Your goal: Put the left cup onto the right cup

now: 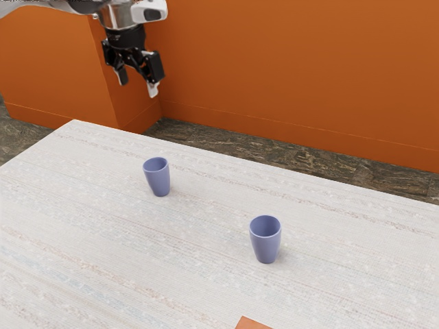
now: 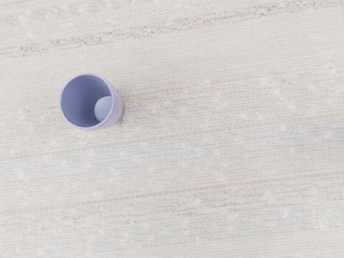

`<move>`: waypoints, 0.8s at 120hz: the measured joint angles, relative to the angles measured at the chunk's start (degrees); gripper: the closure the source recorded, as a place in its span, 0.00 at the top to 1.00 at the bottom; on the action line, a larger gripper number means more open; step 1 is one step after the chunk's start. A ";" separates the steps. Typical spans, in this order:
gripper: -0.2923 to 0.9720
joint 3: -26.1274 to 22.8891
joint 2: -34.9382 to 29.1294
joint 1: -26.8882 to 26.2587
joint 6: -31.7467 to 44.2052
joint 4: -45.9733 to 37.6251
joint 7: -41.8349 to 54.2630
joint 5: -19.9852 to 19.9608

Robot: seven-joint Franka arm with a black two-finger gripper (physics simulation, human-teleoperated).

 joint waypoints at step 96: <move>0.77 7.29 20.47 0.94 15.69 -4.24 -7.37 -4.92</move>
